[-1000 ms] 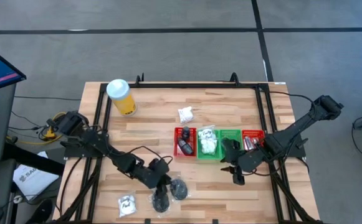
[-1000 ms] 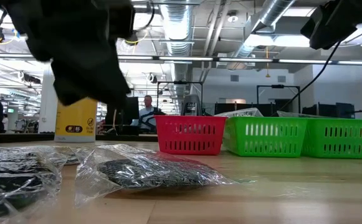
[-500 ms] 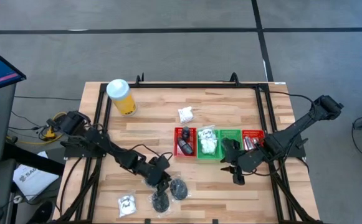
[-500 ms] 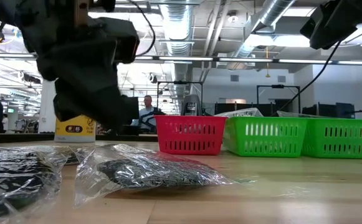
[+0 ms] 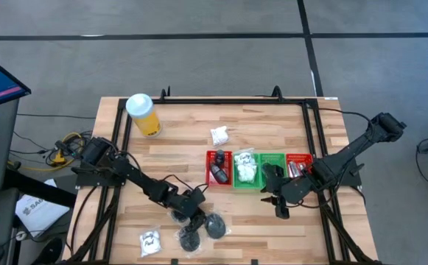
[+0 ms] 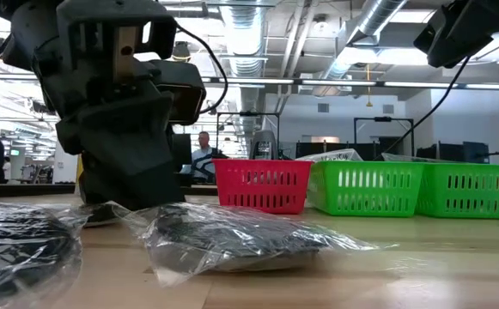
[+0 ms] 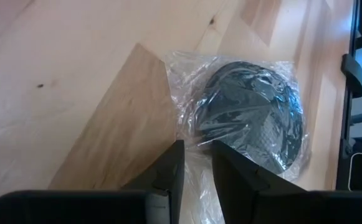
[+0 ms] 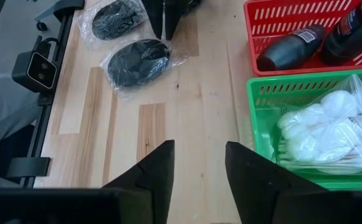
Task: Pick & Place Travel size toiletries
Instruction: Put the black hairbrush into the right green bin
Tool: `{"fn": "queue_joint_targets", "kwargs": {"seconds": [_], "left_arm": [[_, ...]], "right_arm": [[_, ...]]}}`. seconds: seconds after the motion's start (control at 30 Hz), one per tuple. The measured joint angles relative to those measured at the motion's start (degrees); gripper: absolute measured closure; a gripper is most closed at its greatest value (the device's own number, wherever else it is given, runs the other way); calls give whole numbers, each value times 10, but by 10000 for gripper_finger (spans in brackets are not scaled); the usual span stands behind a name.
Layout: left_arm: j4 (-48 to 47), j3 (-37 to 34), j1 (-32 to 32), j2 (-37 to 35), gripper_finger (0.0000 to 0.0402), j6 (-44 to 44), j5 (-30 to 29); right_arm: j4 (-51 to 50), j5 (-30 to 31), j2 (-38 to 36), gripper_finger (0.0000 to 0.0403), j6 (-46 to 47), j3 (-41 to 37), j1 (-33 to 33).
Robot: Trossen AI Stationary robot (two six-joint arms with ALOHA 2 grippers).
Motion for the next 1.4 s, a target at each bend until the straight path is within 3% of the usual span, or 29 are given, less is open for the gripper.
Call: {"fn": "queue_joint_targets", "kwargs": {"seconds": [0.2, 0.4, 0.73, 1.03, 1.4], "left_arm": [[-2, 0, 0, 1, 339, 3, 1], [-1, -2, 0, 1, 395, 15, 4], [-19, -3, 13, -70, 356, 62, -13], [-37, -3, 11, -26, 337, -11, 42], [-27, -2, 12, -16, 325, -33, 101]], "right_arm": [[0, 0, 0, 269, 0, 0, 0], [0, 0, 0, 272, 0, 0, 0], [-1, 0, 0, 274, 0, 0, 0], [0, 0, 0, 274, 0, 0, 6], [-1, 0, 0, 274, 0, 0, 6]]}}
